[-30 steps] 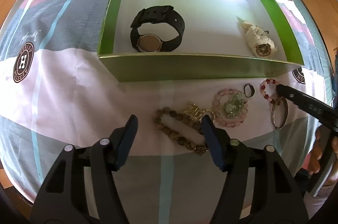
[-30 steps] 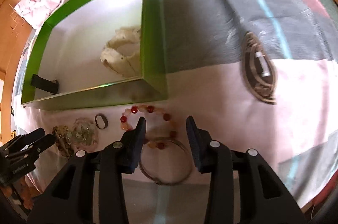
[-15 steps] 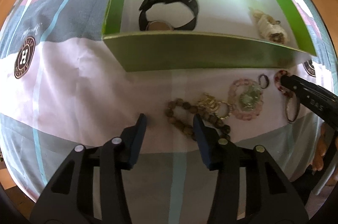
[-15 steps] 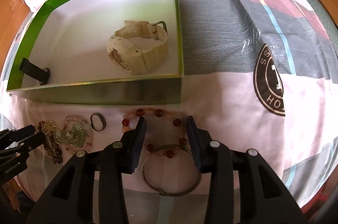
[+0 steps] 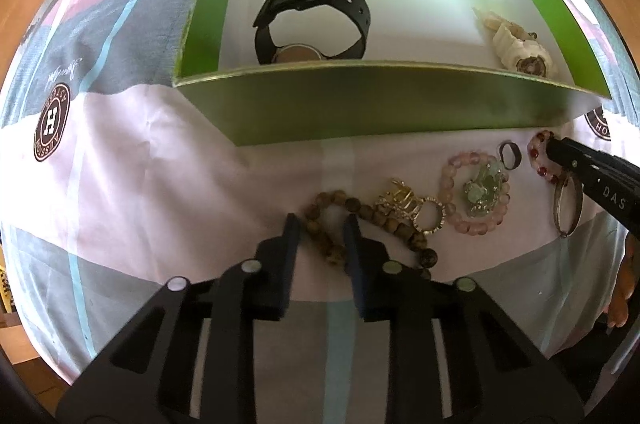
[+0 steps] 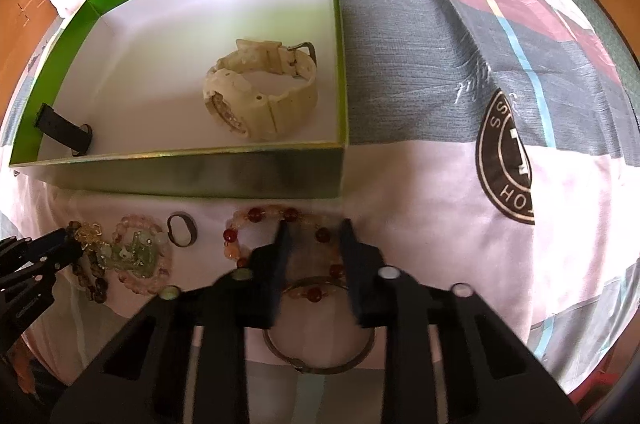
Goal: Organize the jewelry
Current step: 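Move the left tool to the brown bead bracelet while the right tool approaches the red bead bracelet, then grasp the brown bead bracelet with the left tool while the right tool grasps the red-and-pink bead bracelet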
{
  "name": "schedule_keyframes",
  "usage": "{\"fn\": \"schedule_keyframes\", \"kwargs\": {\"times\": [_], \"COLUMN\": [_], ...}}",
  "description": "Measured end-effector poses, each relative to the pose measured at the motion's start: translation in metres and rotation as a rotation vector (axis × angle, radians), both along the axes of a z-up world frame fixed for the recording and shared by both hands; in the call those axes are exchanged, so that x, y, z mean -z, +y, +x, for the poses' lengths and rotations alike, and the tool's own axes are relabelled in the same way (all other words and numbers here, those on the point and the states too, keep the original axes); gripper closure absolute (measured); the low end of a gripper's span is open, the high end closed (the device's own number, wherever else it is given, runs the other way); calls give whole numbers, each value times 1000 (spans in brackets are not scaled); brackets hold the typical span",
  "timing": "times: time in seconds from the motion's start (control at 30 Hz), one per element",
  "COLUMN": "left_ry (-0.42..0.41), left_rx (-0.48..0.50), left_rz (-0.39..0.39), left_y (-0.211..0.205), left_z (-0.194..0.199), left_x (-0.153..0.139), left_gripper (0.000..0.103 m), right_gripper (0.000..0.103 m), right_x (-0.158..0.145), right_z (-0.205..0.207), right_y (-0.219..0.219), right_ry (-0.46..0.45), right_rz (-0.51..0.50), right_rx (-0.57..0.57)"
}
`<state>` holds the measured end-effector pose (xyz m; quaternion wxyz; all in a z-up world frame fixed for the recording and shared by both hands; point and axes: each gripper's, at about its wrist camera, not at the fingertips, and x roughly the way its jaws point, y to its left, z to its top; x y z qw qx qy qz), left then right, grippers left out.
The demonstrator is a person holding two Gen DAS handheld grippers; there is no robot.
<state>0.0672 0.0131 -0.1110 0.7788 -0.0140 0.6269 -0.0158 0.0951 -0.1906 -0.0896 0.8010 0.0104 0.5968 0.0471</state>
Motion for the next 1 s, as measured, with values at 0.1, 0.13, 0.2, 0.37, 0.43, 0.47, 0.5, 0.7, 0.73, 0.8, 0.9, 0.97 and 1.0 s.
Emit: {"fn": "schedule_keyframes", "kwargs": {"times": [0.1, 0.13, 0.2, 0.37, 0.43, 0.47, 0.5, 0.7, 0.73, 0.8, 0.9, 0.97, 1.0], "left_ry": [1, 1, 3, 6, 5, 5, 5, 7, 7, 7, 7, 7, 8], "left_rx": [0, 1, 4, 6, 7, 7, 7, 7, 7, 11, 18, 22, 23], "left_rz": [-2, -3, -5, -2, 1, 3, 4, -2, -3, 1, 0, 6, 6], "left_y": [2, 5, 6, 9, 7, 7, 4, 2, 2, -1, -4, -6, -7], "left_z": [-1, -1, -1, -5, -4, -5, -7, -6, -6, -6, -7, -7, -7], "left_x": [-2, -4, -5, -6, -4, -4, -4, -4, -4, -4, -4, -3, -3], "left_gripper": [86, 87, 87, 86, 86, 86, 86, 80, 78, 77, 71, 70, 70], "right_gripper": [92, 93, 94, 95, 96, 96, 96, 96, 94, 87, 84, 81, 78], "right_x": [-1, -2, -3, -9, -16, -21, -25, -29, -27, -22, -23, -23, -22], "right_z": [-4, -4, -8, -22, -26, -27, -27, -15, -15, -14, -22, -21, -21], "right_y": [-4, -5, -6, 2, 7, 7, 6, -15, -16, -13, -6, 4, 8], "right_ry": [8, 11, 20, 67, 59, 44, 25, 0, 16, 45, 39, 25, 22], "right_rz": [25, 33, 57, 168, 184, 183, 175, 169, 173, 193, 177, 146, 133], "right_rx": [0, -2, -7, -64, -83, -86, -80, 24, 25, 11, -34, -60, -66]}}
